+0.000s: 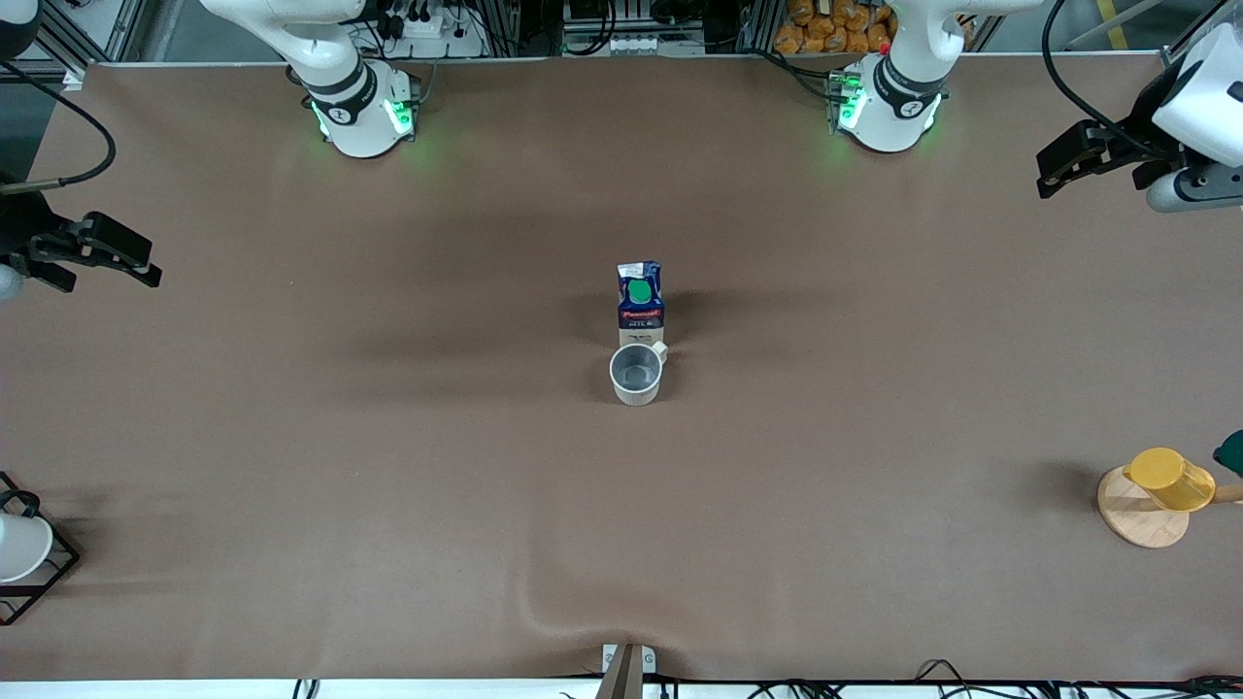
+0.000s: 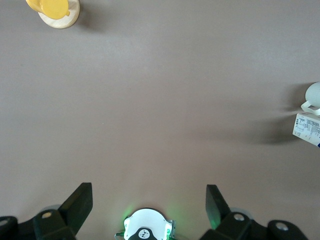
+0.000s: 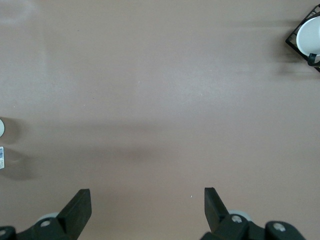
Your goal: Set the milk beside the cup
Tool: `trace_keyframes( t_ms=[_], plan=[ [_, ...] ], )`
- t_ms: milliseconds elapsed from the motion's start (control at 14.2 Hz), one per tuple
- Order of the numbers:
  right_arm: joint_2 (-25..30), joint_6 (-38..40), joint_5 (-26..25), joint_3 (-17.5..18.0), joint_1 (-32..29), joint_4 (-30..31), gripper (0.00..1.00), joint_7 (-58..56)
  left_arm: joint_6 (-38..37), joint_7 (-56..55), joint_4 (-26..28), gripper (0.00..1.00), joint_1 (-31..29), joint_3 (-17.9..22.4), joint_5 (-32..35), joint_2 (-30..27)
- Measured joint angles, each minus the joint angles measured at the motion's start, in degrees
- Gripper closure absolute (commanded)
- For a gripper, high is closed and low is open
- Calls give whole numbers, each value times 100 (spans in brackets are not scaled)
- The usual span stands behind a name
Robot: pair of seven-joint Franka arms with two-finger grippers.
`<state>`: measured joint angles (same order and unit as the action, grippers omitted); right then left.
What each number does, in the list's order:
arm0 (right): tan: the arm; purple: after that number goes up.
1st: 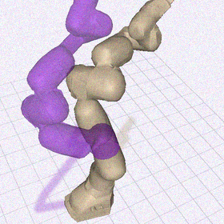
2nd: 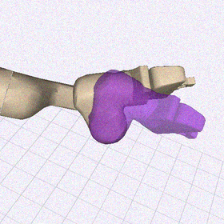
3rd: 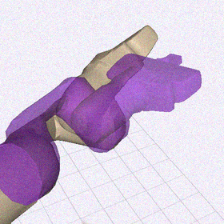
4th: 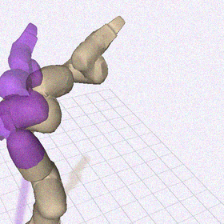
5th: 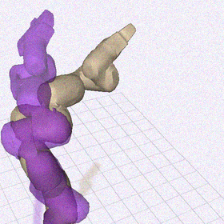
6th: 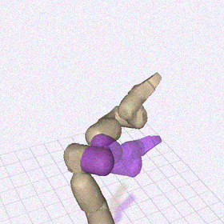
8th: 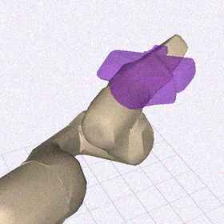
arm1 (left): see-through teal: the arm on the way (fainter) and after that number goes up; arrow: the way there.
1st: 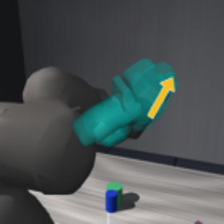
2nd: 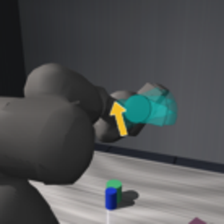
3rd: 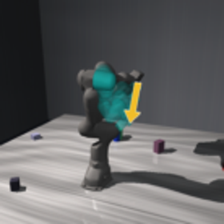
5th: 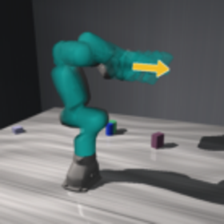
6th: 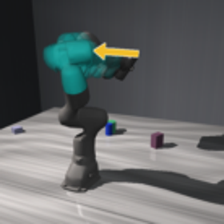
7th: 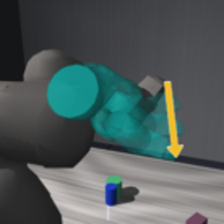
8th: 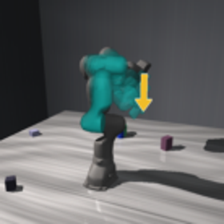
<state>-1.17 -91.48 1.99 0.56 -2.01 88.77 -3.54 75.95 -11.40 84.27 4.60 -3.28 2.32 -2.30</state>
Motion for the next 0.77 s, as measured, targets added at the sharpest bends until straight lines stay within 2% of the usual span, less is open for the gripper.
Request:
trace_keyframes(
  t_ms=[773],
  plan=[
    [0,2,-3,-2,12,0,0,4,-1,372,3,0,-278,374,-173,-1]
  ],
)
